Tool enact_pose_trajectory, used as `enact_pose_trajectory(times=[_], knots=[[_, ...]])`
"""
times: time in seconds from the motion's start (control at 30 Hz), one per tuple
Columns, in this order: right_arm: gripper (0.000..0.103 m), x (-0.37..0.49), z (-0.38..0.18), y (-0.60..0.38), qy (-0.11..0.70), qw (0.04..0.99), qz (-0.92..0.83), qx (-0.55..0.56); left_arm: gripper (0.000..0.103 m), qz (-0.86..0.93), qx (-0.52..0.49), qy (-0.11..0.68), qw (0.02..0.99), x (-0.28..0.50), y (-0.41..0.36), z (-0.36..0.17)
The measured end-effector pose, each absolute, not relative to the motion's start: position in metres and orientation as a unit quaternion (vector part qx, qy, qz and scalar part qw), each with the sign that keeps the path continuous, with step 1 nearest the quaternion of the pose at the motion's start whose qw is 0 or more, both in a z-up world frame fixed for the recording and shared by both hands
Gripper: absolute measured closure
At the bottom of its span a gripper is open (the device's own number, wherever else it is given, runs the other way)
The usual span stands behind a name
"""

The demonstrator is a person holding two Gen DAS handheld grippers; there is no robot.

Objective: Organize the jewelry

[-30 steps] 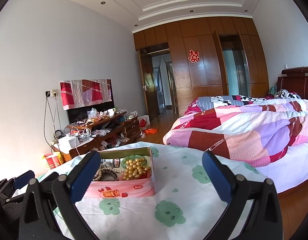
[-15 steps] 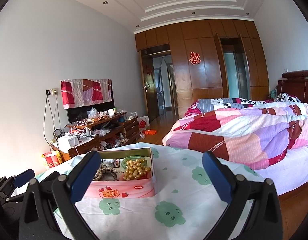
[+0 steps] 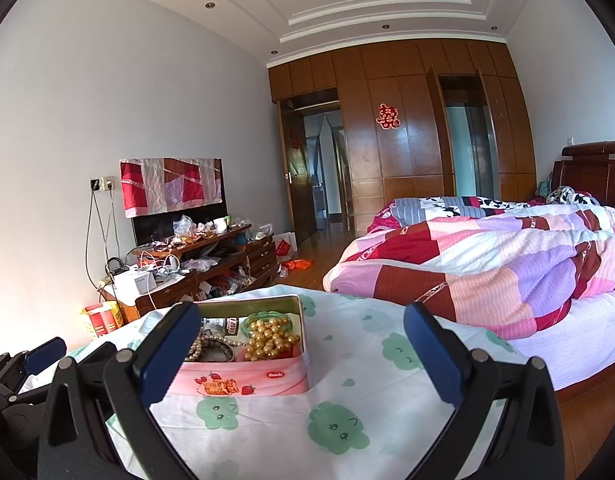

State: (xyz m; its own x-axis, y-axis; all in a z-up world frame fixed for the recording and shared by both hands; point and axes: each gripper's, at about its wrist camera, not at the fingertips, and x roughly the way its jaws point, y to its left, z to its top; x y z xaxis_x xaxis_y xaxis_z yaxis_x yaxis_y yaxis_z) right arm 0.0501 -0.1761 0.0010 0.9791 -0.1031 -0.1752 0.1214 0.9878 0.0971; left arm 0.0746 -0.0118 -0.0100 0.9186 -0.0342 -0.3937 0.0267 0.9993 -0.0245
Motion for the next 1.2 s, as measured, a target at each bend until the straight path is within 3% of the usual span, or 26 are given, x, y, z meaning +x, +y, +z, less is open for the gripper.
enact_pose_trajectory(times=[1.2], knots=[[0.000, 0.050, 0.001, -0.177, 0.085, 0.993, -0.057, 0.053, 0.037, -0.008, -0.004, 0.195, 0.981, 0.073, -0.003, -0.005]])
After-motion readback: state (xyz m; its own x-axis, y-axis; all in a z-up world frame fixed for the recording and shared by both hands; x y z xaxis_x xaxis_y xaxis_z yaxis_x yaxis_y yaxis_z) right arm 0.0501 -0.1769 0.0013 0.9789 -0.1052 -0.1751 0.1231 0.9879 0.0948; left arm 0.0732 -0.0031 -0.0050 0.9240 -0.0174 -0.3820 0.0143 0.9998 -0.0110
